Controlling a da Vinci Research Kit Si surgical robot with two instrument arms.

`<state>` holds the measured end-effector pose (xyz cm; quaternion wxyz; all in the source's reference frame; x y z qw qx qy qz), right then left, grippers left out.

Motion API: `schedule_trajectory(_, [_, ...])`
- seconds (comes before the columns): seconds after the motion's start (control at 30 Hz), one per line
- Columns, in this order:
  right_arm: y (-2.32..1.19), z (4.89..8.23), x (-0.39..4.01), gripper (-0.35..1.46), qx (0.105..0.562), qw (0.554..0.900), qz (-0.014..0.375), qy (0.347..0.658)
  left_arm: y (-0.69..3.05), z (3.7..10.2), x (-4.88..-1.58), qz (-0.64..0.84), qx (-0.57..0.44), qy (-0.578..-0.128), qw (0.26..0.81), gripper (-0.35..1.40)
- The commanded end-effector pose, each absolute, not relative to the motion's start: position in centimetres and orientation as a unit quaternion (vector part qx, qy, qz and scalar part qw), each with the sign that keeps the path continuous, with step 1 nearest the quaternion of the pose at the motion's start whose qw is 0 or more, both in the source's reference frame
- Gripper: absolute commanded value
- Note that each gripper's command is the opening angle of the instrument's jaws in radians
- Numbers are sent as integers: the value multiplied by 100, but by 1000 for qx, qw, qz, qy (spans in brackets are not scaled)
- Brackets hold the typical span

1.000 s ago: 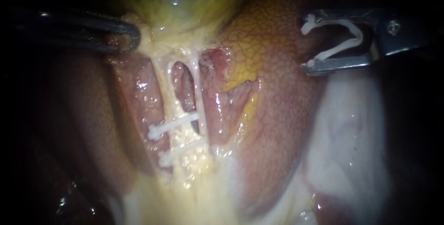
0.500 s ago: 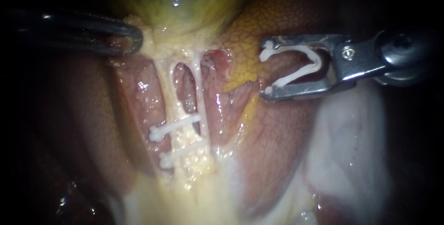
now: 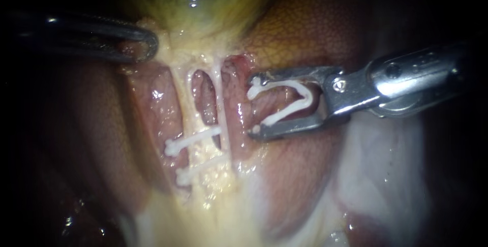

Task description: Clipping third clip left tube

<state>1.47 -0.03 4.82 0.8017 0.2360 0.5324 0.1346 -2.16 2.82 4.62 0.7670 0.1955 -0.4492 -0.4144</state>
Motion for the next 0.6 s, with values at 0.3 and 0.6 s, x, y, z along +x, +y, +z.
schedule_trajectory(0.3, [-8,489,161,43,245,797,136,535,280,460,-219,-414,197,-449,767,-35])
schedule_trajectory(0.6, [-16,498,173,43,257,792,139,537,278,457,-222,-414,198,-449,766,-35])
